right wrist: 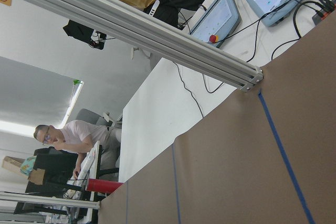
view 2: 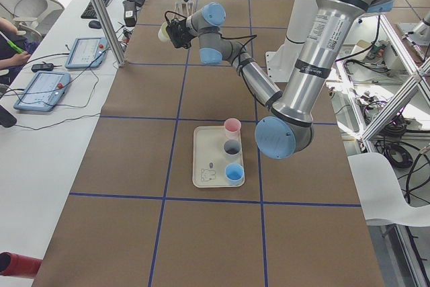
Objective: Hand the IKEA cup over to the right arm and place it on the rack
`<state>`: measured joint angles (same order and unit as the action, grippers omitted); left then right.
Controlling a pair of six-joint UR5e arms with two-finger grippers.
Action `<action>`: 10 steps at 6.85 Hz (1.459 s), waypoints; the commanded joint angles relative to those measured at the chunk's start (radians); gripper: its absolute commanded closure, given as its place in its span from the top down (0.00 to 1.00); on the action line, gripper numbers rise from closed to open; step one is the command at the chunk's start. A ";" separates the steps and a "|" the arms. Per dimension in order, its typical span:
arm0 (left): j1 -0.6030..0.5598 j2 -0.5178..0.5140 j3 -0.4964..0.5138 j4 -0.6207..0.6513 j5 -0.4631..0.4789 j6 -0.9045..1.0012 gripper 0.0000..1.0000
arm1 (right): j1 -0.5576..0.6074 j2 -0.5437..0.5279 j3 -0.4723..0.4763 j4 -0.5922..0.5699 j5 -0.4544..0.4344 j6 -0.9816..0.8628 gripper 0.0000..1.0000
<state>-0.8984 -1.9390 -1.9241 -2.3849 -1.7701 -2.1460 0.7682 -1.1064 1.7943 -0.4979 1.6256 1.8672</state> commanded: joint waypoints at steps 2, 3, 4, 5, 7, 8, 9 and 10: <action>0.053 -0.003 0.121 -0.432 0.113 -0.320 0.00 | -0.059 0.075 -0.006 0.006 -0.090 0.079 1.00; 0.109 -0.008 0.158 -0.545 0.198 -0.377 0.00 | -0.084 0.095 -0.007 0.006 -0.125 0.090 1.00; 0.165 -0.008 0.199 -0.686 0.312 -0.440 0.00 | -0.089 0.109 -0.006 0.006 -0.141 0.105 1.00; 0.217 -0.009 0.245 -0.800 0.412 -0.519 0.00 | -0.089 0.115 -0.007 0.019 -0.159 0.116 1.00; 0.314 -0.091 0.305 -0.864 0.553 -0.543 0.00 | -0.101 0.123 -0.015 0.047 -0.167 0.118 1.00; 0.343 -0.160 0.354 -0.864 0.579 -0.549 0.00 | -0.110 0.123 -0.016 0.045 -0.177 0.118 1.00; 0.349 -0.204 0.387 -0.861 0.581 -0.549 0.00 | -0.119 0.125 -0.024 0.047 -0.181 0.116 1.00; 0.349 -0.206 0.389 -0.859 0.581 -0.548 0.00 | -0.124 0.125 -0.027 0.047 -0.182 0.115 1.00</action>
<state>-0.5554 -2.1227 -1.5519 -3.2453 -1.1942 -2.6935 0.6513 -0.9826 1.7719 -0.4516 1.4466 1.9835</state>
